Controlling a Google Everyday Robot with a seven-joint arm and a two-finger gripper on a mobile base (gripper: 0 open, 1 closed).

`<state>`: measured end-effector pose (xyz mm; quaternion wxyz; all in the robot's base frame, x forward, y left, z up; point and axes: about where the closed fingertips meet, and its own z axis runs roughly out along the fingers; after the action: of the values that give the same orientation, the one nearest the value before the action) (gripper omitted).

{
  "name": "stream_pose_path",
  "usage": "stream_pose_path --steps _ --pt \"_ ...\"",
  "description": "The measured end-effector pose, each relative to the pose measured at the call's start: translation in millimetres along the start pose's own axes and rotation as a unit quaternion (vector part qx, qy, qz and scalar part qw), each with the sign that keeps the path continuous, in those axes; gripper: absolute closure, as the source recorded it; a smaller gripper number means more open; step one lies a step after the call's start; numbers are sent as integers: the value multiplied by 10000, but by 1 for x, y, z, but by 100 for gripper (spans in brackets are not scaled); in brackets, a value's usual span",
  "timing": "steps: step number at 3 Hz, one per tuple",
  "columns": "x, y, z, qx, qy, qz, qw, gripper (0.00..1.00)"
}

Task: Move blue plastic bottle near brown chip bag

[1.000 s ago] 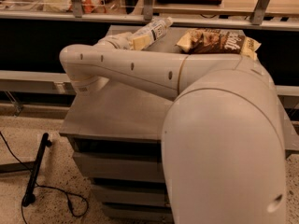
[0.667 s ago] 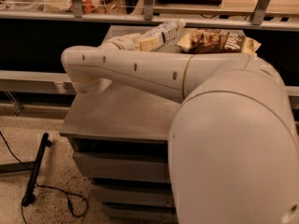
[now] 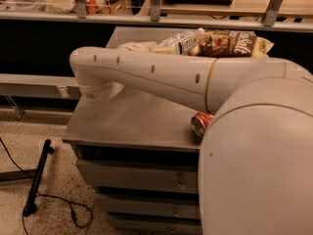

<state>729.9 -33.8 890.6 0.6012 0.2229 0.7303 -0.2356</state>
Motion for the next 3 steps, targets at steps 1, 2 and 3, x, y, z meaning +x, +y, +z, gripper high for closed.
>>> stream_pose_path --steps 1,2,3 --pt "15 -3 1 -122 374 -4 9992 82" --pt "21 -4 0 -276 382 -44 9989 59" --pt "25 -3 -1 -434 247 -158 9986 36"
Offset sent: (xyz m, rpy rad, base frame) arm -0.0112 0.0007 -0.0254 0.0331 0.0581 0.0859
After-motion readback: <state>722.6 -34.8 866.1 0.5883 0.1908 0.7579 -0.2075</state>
